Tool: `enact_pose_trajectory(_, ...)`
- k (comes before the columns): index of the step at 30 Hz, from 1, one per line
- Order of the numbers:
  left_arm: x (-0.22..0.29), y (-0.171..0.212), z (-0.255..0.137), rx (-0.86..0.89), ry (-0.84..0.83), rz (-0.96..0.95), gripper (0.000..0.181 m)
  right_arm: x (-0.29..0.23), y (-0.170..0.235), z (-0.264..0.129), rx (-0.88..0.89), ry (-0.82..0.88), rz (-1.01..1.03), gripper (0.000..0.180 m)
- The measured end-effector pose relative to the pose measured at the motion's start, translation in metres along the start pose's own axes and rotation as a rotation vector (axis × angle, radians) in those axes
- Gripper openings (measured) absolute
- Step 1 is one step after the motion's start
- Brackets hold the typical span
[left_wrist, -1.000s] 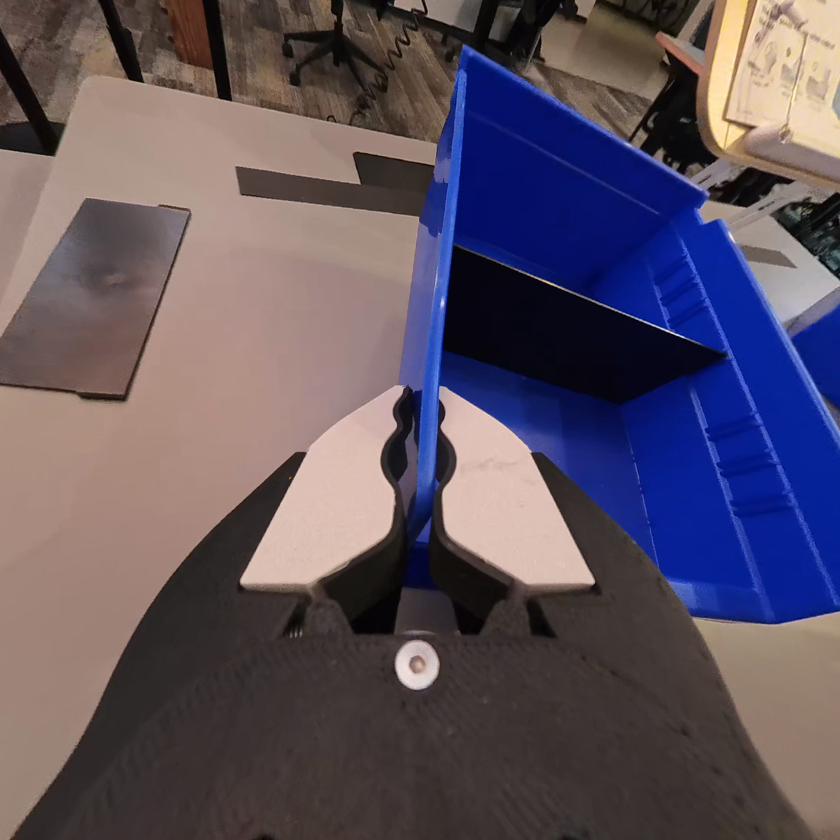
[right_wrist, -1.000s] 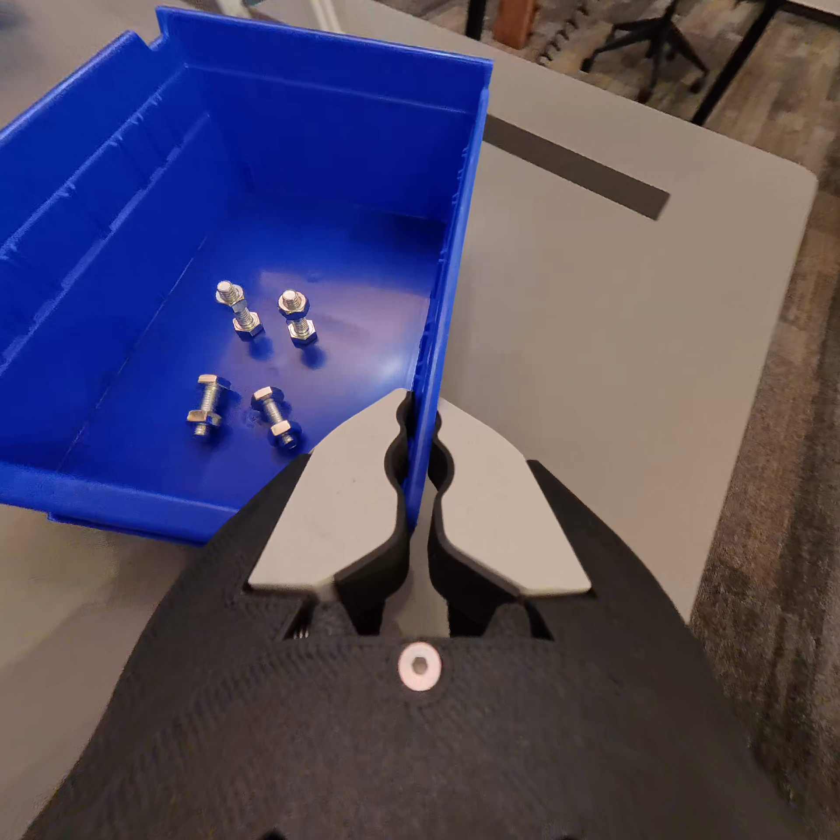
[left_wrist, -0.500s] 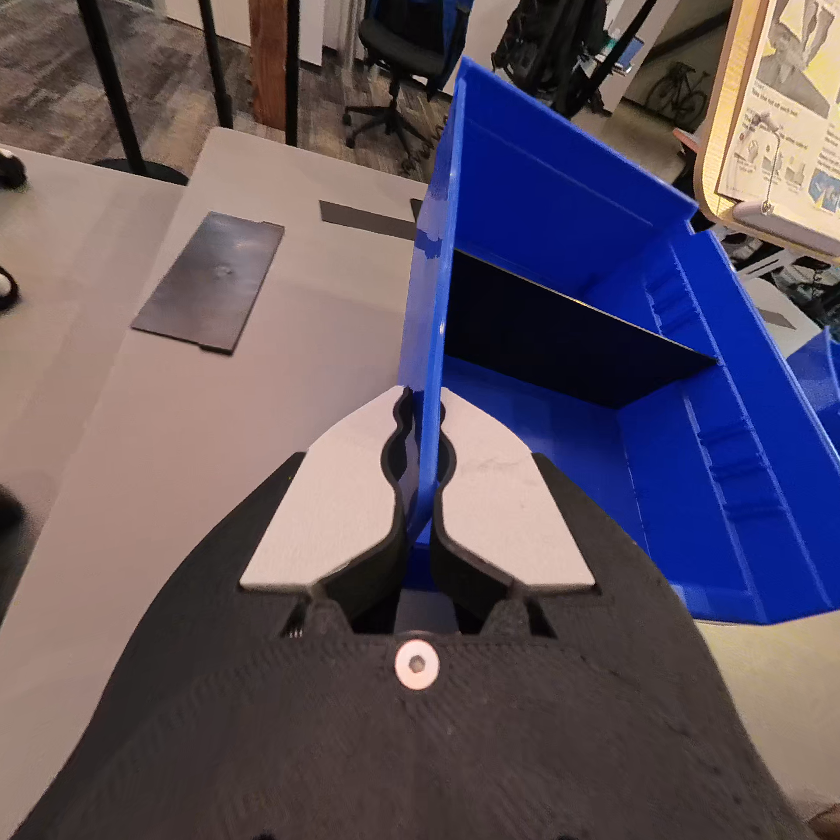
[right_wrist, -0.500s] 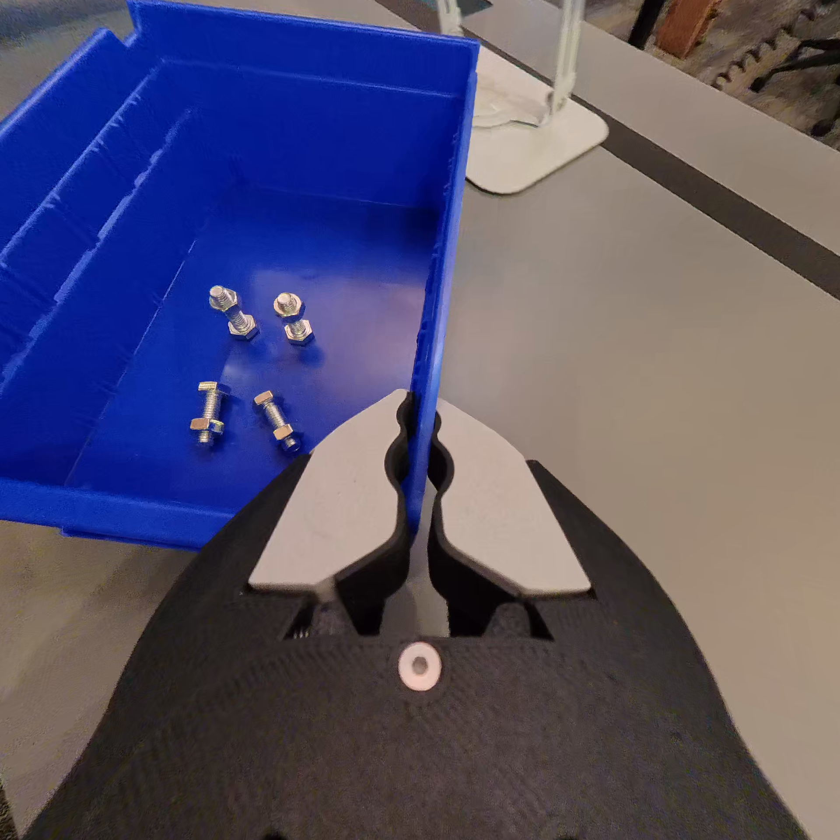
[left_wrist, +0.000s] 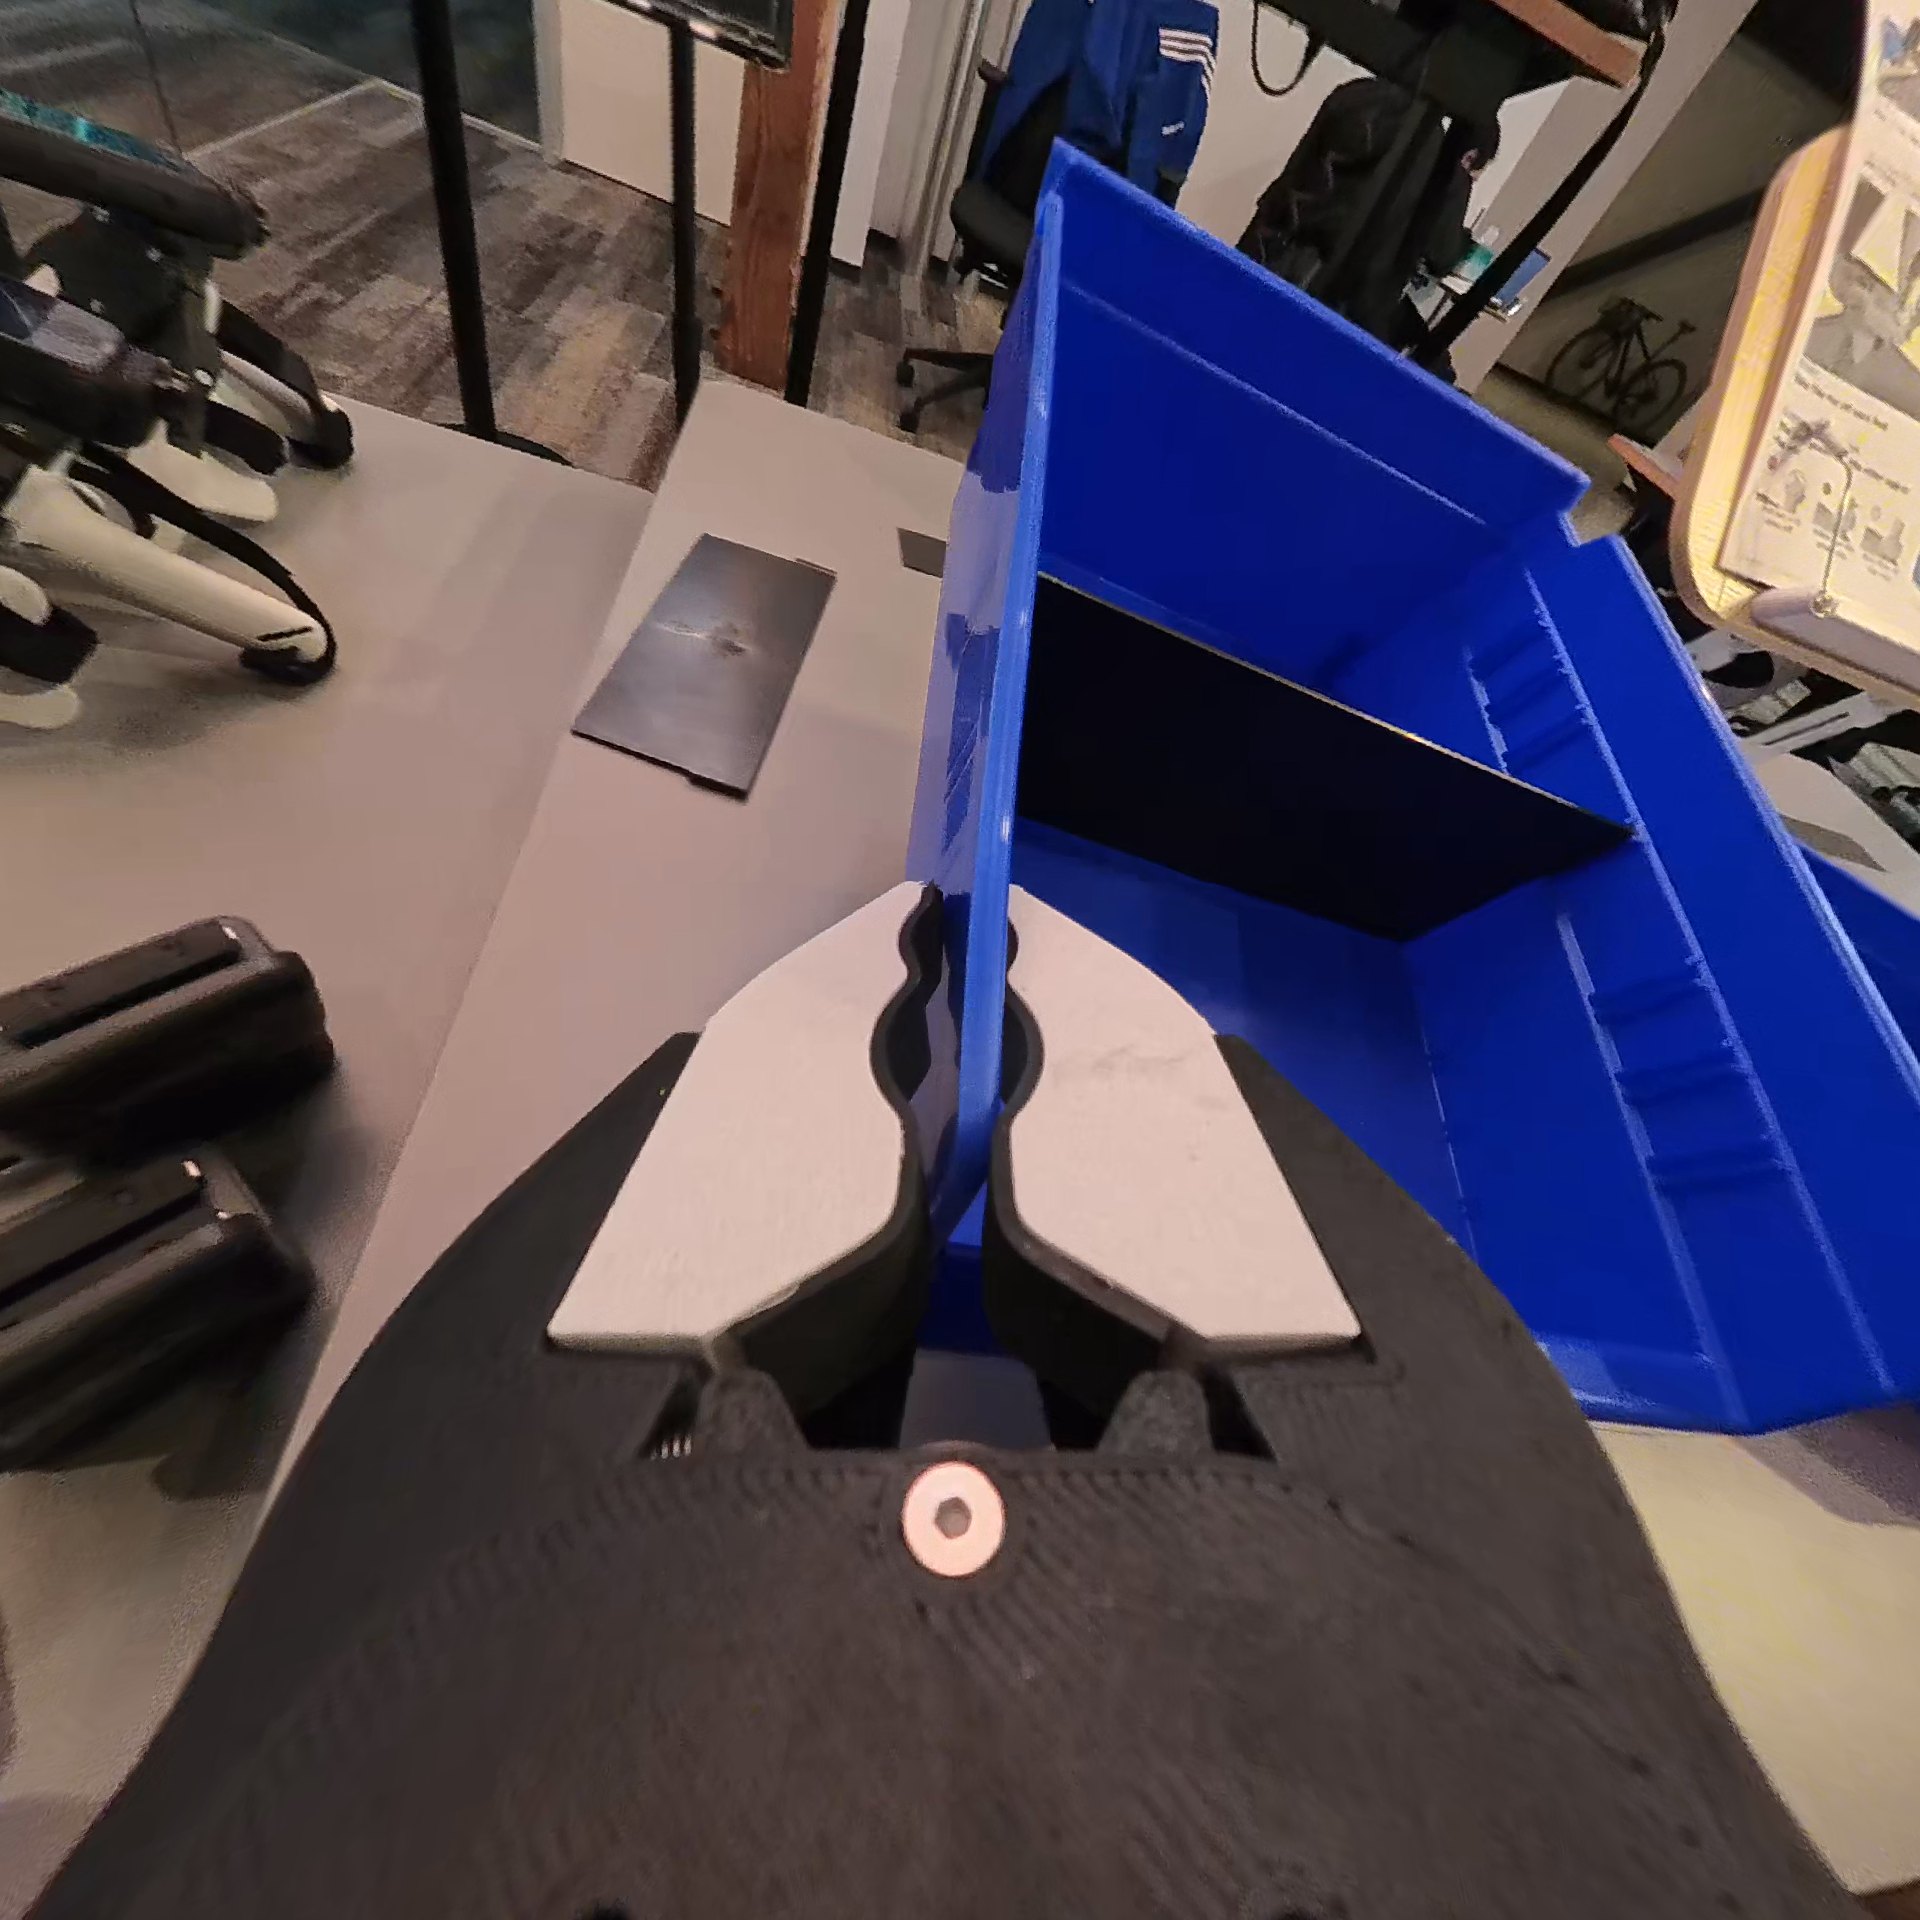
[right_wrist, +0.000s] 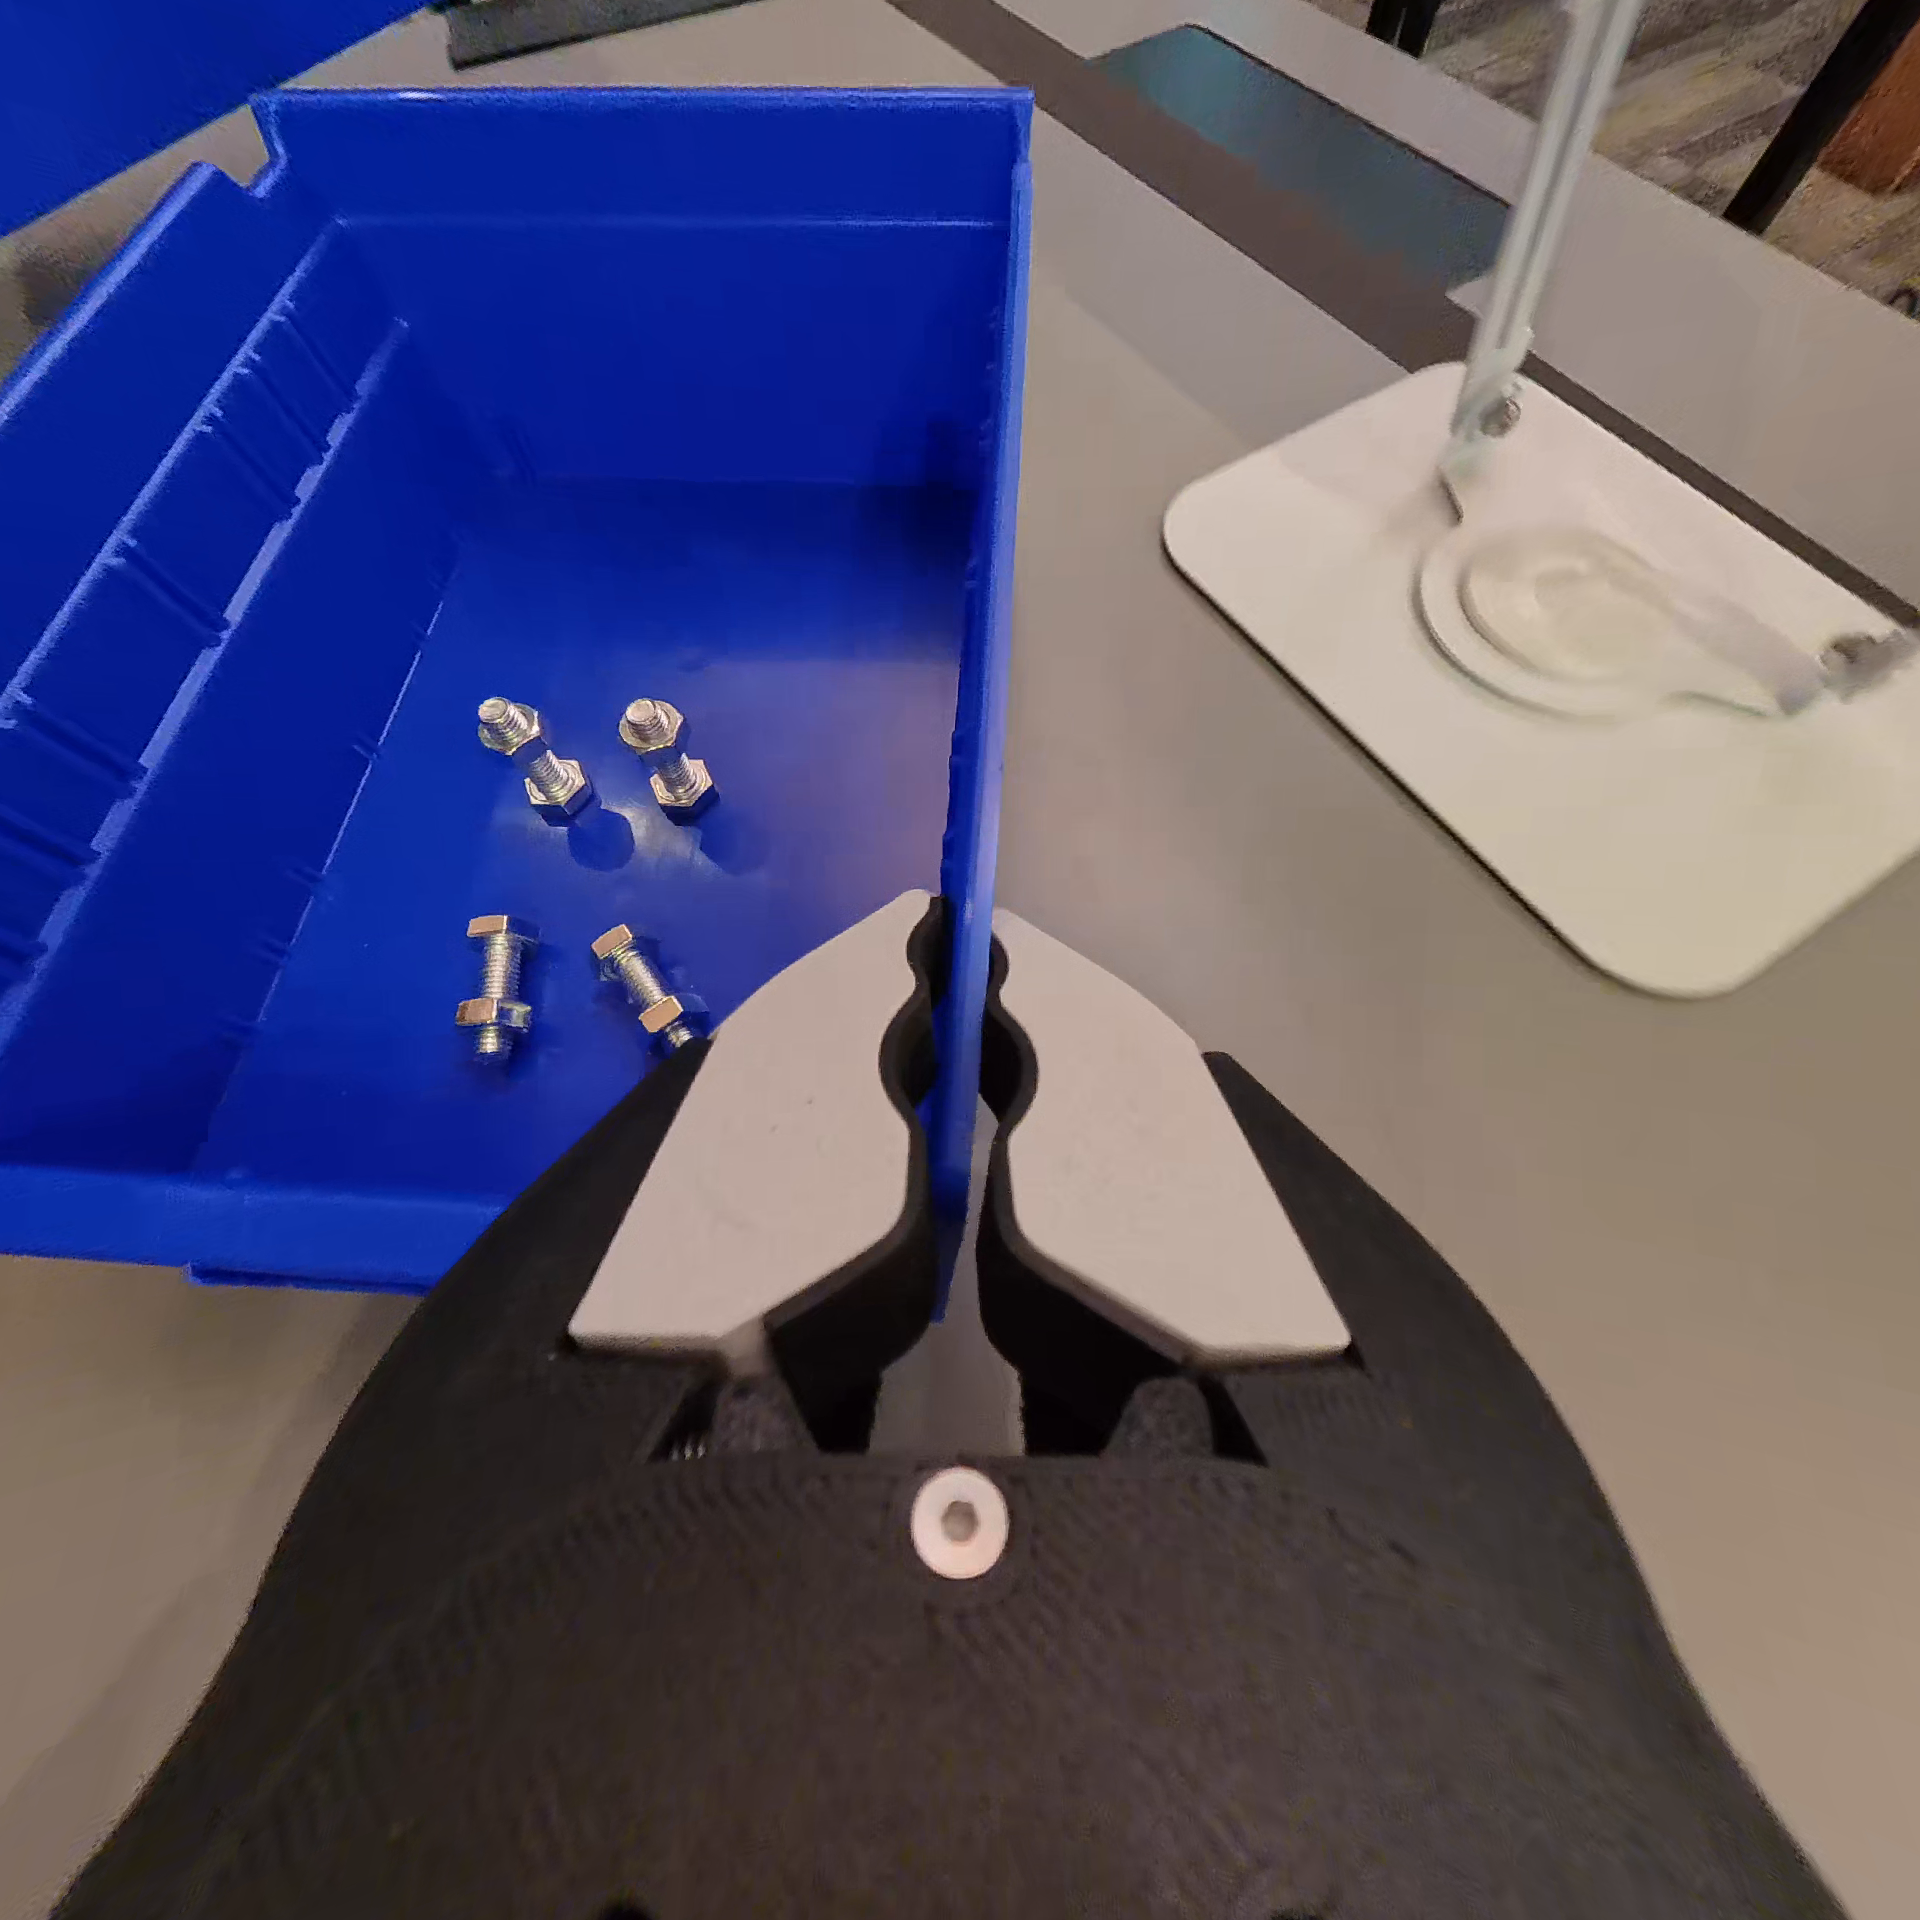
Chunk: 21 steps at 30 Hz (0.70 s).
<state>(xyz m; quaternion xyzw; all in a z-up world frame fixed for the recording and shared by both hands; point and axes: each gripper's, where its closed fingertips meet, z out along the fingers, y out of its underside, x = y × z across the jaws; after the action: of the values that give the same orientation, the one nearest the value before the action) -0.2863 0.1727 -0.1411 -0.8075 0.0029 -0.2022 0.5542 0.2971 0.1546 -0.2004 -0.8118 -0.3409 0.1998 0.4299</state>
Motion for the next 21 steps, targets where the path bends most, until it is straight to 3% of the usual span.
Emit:
enact_pose_trajectory(1,-0.003,-0.003,0.0,0.005,-0.004,0.003,0.006,-0.003,-0.007,0.011,-0.002,0.002,-0.004,0.003)
enact_pose_trajectory(11,-0.034,-0.017,-0.005,0.031,-0.023,-0.008,0.006,-0.013,-0.077,0.117,0.066,0.056,0.114,0.003)
enact_pose_trajectory(21,-0.073,-0.029,-0.025,0.079,-0.095,-0.036,0.006,0.012,-0.117,0.175,0.189,0.288,0.344,0.004)
